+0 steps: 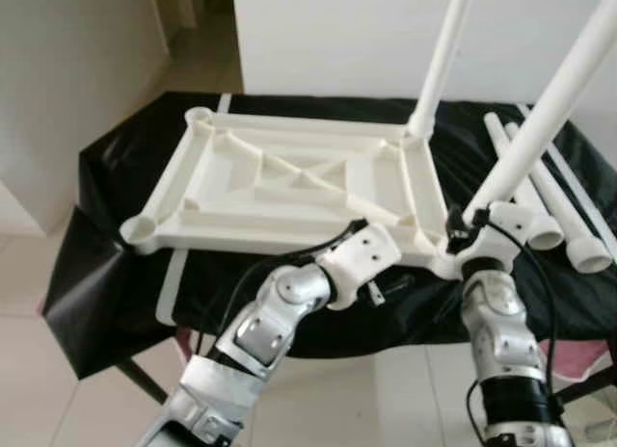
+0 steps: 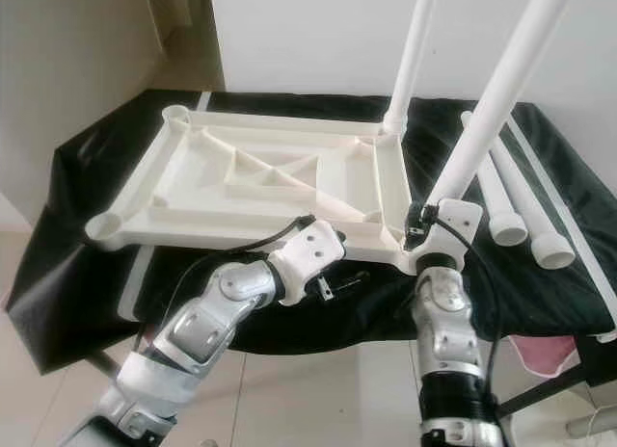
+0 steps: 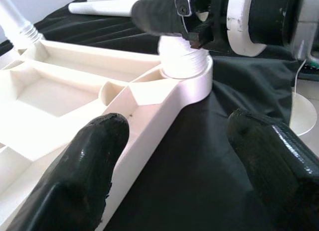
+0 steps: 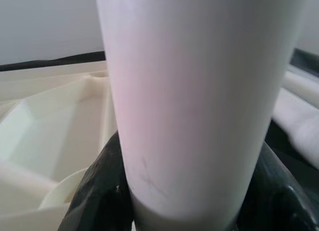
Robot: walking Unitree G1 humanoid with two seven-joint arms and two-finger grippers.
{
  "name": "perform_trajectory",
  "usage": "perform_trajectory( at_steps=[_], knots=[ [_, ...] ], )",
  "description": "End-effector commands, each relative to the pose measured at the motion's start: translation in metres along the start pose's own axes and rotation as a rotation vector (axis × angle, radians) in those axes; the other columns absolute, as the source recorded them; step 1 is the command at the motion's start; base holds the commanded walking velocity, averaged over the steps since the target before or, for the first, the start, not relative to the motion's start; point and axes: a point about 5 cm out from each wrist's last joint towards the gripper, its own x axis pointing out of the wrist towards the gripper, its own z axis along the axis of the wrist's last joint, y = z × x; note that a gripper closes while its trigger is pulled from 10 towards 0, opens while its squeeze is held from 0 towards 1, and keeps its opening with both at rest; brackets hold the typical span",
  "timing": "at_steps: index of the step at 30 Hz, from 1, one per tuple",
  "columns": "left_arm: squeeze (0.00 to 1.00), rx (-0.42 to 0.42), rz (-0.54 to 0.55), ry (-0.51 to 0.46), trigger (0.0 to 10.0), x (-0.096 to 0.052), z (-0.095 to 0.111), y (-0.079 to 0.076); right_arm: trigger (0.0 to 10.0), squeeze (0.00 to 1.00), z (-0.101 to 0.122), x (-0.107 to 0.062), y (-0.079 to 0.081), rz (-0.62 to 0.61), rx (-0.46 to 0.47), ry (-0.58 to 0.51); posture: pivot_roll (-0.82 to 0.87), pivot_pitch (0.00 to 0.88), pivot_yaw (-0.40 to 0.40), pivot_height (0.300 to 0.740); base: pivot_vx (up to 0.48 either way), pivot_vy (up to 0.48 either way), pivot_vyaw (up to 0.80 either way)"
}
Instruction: Building children table
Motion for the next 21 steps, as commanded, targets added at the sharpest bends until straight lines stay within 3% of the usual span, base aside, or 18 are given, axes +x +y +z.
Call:
perform_trajectory(
  at_steps=[1,4,6,9,18,19,20,21],
  knots=[
    [0.00,0.016,0.087,0.012,10.0,0.001,-0.001,0.007,10.0,0.00,-0.029,-0.010,-0.018,-0.172,0.041,0.152,-0.08,0.051,-0.020,0.740,0.000,0.000,0.00],
    [0.00,0.019,0.104,0.018,10.0,0.000,-0.003,0.010,10.0,0.00,-0.033,-0.017,-0.013,-0.258,0.111,0.185,-0.08,0.049,-0.021,0.740,0.000,0.000,0.00],
    [0.00,0.020,0.122,0.022,10.0,0.000,-0.003,0.014,10.0,0.00,-0.029,-0.020,0.003,-0.185,0.117,0.177,-0.09,0.051,-0.018,0.740,0.000,0.000,0.00],
    [0.00,0.024,0.132,0.023,10.0,0.000,-0.003,0.017,10.0,0.00,-0.023,-0.021,0.008,-0.146,0.099,0.154,-0.09,0.054,-0.017,0.740,0.000,0.000,0.00],
    [0.00,0.036,0.147,0.027,10.0,-0.002,-0.004,0.021,10.0,0.00,-0.017,-0.024,0.009,-0.149,0.118,0.143,-0.09,0.058,-0.013,0.740,0.000,0.000,0.00],
    [0.00,0.037,0.147,0.027,10.0,-0.003,-0.004,0.021,10.0,0.07,-0.016,-0.024,0.009,-0.142,0.117,0.135,-0.08,0.056,-0.013,0.740,0.000,0.000,0.00],
    [0.00,0.036,0.148,0.027,10.0,-0.003,-0.004,0.021,10.0,0.64,-0.015,-0.023,0.010,-0.133,0.113,0.126,-0.08,0.056,-0.013,0.740,0.000,0.000,0.00],
    [0.00,0.036,0.148,0.027,10.0,-0.003,-0.004,0.021,10.0,0.64,-0.015,-0.023,0.010,-0.133,0.113,0.126,-0.08,0.056,-0.013,0.740,0.000,0.000,0.00]
  ],
)
